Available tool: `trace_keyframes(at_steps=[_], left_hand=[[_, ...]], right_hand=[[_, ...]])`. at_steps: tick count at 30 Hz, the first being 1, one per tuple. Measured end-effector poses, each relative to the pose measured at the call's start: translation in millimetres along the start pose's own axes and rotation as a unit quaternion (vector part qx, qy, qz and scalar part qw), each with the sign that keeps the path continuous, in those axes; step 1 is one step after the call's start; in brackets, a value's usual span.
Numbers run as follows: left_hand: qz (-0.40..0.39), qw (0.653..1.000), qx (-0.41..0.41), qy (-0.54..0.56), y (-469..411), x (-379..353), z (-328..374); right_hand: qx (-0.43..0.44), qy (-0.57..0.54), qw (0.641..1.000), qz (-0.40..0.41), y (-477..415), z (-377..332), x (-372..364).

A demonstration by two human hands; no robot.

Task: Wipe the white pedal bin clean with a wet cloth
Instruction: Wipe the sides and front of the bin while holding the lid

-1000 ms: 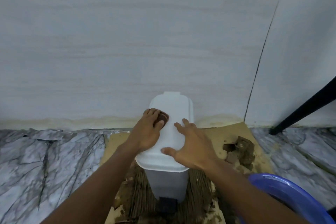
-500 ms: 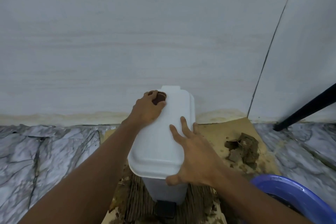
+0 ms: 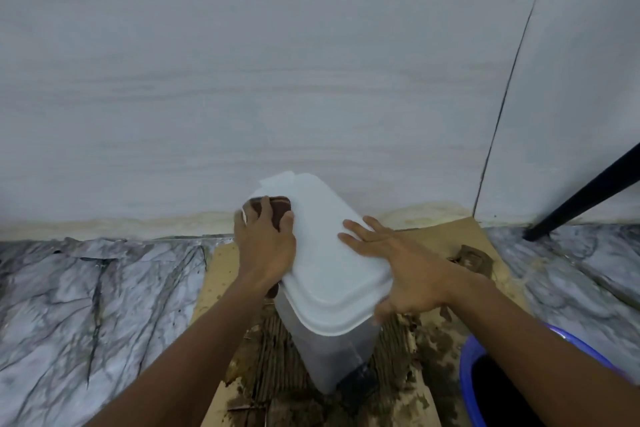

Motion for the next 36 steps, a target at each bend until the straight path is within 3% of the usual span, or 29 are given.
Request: trace_keyframes(at_steps=[3, 5, 8, 11, 18, 24, 28, 33, 36], left_hand=[[-0.046, 0.985, -0.154, -0.067, -10.4, 2.9, 23.2], [-0.078, 0.972, -0.197, -0.104, -24.7, 5.8, 28.4], [-0.076, 0.974, -0.149, -0.154, -65.5, 13.8, 17.5], [-0.089, 0.988, -0.06, -0.113, -93.6, 20.3, 3.7], [-0.081, 0.997, 0.015, 0.003, -96.8, 27.6, 2.2], [0.031, 0.996, 0.08, 0.008, -59.3, 36.4, -5.5], [0.034, 0.995, 0.085, 0.033, -30.5, 24.7, -14.6], [0.026, 0.994, 0.072, -0.072, -24.7, 18.4, -8.4], [0.017, 0.98, 0.062, -0.188, -29.0, 10.2, -3.7]], right_hand=[[-0.077, -0.123, 0.987, 0.064, 1.7, -16.0, -0.8], [-0.118, -0.113, 0.98, 0.113, 0.0, -21.5, -2.0], [-0.192, -0.109, 0.959, 0.18, 5.1, -22.8, -6.4], [-0.223, -0.185, 0.931, 0.22, 7.8, -25.1, -15.5], [-0.213, -0.28, 0.907, 0.233, -5.1, 4.9, -9.9], [-0.143, -0.309, 0.917, 0.206, -8.0, 47.0, 41.9], [-0.135, -0.303, 0.918, 0.217, -10.3, 64.7, 42.7], [-0.169, -0.264, 0.928, 0.2, -6.3, 62.7, 31.9], [-0.218, -0.145, 0.947, 0.187, 6.4, 49.4, 31.1]])
Point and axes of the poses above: each hand's wrist, its own y-axis away from the middle knuckle, its own x-axis out of the back of the hand, z = x × y, the point moved 7 cm from there along -y, towards the middle knuckle, and after that the axes turned 12 degrees about x, right-handed, at the moved point
